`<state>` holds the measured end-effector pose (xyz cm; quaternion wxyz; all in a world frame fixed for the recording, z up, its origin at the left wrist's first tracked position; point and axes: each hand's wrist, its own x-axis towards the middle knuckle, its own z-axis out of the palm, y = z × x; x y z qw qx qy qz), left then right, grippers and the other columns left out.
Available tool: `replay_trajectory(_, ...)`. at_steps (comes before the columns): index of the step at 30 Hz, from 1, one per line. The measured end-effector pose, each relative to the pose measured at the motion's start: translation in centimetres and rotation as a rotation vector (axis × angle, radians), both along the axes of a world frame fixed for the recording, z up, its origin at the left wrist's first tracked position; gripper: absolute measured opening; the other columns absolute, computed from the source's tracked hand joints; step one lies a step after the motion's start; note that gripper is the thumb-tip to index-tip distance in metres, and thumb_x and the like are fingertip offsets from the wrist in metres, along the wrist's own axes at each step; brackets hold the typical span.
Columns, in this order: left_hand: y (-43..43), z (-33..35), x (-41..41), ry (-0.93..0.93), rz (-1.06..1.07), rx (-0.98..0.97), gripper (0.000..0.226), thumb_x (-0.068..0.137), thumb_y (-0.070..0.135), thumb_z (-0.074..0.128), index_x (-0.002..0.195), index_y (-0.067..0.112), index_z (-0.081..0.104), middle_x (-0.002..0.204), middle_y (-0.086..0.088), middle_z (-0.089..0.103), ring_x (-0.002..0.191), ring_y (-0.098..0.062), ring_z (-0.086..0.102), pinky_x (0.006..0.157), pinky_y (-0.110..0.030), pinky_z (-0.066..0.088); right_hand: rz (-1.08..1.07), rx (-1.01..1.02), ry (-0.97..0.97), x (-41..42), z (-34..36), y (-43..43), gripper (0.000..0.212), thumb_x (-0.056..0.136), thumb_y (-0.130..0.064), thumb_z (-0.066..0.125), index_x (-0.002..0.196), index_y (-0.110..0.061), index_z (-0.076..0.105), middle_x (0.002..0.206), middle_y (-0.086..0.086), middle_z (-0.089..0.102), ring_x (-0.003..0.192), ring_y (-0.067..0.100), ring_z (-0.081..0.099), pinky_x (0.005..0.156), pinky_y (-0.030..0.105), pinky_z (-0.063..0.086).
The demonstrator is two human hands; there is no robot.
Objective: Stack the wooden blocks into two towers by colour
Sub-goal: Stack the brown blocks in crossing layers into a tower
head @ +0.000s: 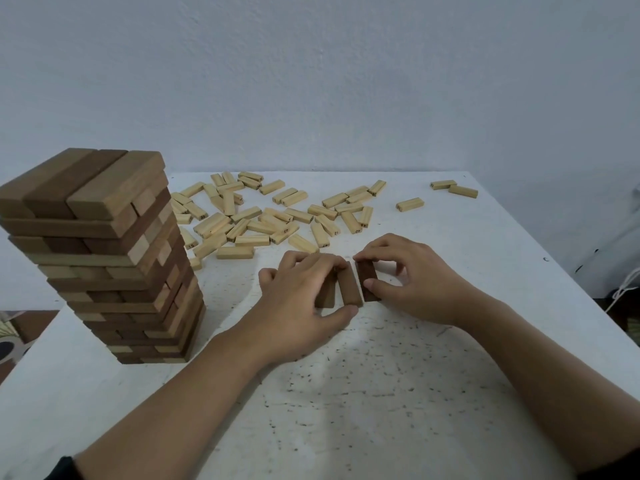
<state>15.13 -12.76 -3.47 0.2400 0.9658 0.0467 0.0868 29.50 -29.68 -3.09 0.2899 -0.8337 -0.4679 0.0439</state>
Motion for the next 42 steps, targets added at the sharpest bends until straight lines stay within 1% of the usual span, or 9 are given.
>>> replay_trajectory(6,0.7,0.2,-0.4,0.019,0.003,-0.021,0.058,0.092,0.056,0.062,0.144,0.040,0.042,0.140,0.024,0.039,0.133,0.000,0.027,0.102,-0.033,0.020,0.069,-0.004,0.065,0.2,0.5,-0.6,0.043,0.086,-0.029,0.076,0.128,-0.025,0.066,0.121,-0.017,0.062,0.111,-0.011,0.051,0.087,-0.002,0.035)
replay_trajectory(12,1.5,0.6,-0.9,0.070,0.034,-0.036,0.084,0.087,0.062,0.068,0.156,0.042,0.025,0.153,0.023,0.029,0.142,-0.007,0.025,0.111,-0.035,0.022,0.186,-0.187,0.051,0.6,0.6,-1.0,0.073,0.082,-0.049,0.079,0.146,-0.031,0.050,0.138,-0.021,0.049,0.124,-0.004,0.043,0.094,0.003,0.035)
replay_trajectory(15,1.3,1.1,-1.2,0.093,0.034,-0.040,0.082,0.091,0.053,0.069,0.157,0.040,0.022,0.153,0.018,0.032,0.136,-0.002,0.022,0.110,-0.032,0.020,0.141,-0.194,0.030,0.6,0.9,-0.8,0.077,0.077,-0.055,0.080,0.146,-0.032,0.052,0.139,-0.022,0.051,0.121,-0.001,0.046,0.097,0.017,0.042)
replay_trajectory(18,1.0,1.3,-1.3,0.100,0.024,-0.072,0.080,0.091,0.050,0.069,0.156,0.043,0.023,0.151,0.018,0.034,0.134,-0.006,0.023,0.106,-0.031,0.023,0.113,-0.135,0.030,0.1,0.9,-0.5,0.073,0.072,-0.060,0.080,0.137,-0.035,0.059,0.126,-0.031,0.054,0.113,-0.005,0.049,0.087,0.014,0.042)
replay_trajectory(22,0.9,1.3,-1.2,0.113,-0.007,-0.063,0.077,0.091,0.049,0.069,0.155,0.039,0.026,0.141,0.024,0.033,0.124,0.002,0.024,0.108,-0.030,0.021,0.107,-0.101,0.027,-0.2,0.4,-0.4,0.077,0.071,-0.064,0.079,0.140,-0.037,0.055,0.122,-0.030,0.054,0.116,-0.007,0.047,0.090,0.010,0.040)
replay_trajectory(25,1.0,1.1,-0.7,0.111,-0.041,-0.028,0.075,0.092,0.049,0.067,0.156,0.034,0.029,0.145,0.021,0.035,0.134,-0.004,0.026,0.110,-0.033,0.021,0.107,-0.144,0.047,0.1,0.1,-0.3,0.088,0.074,-0.064,0.077,0.150,-0.034,0.044,0.126,-0.027,0.048,0.119,-0.006,0.043,0.098,0.014,0.036)
replay_trajectory(29,1.2,1.1,-0.5,0.122,-0.053,-0.050,0.067,0.092,0.045,0.068,0.150,0.037,0.035,0.140,0.021,0.037,0.131,-0.006,0.028,0.106,-0.035,0.022,0.151,-0.184,0.116,-0.1,0.4,0.1,0.087,0.077,-0.059,0.076,0.152,-0.038,0.037,0.125,-0.032,0.040,0.121,-0.013,0.034,0.096,0.008,0.031)
replay_trajectory(35,1.5,1.0,-0.7,0.085,-0.049,-0.097,0.061,0.088,0.044,0.073,0.142,0.037,0.045,0.132,0.021,0.044,0.127,-0.005,0.034,0.105,-0.035,0.026,0.156,-0.183,0.136,-0.5,0.9,0.2,0.072,0.077,-0.051,0.082,0.140,-0.036,0.050,0.127,-0.018,0.045,0.123,0.002,0.039,0.106,0.026,0.036)
replay_trajectory(42,2.0,0.8,-0.8,0.056,-0.014,-0.186,0.073,0.079,0.048,0.080,0.143,0.038,0.046,0.136,0.020,0.052,0.126,-0.003,0.047,0.105,-0.034,0.044,0.156,-0.074,0.128,-0.5,0.3,0.0,0.069,0.074,-0.046,0.087,0.135,-0.035,0.057,0.122,-0.021,0.053,0.118,-0.002,0.047,0.098,0.016,0.040)
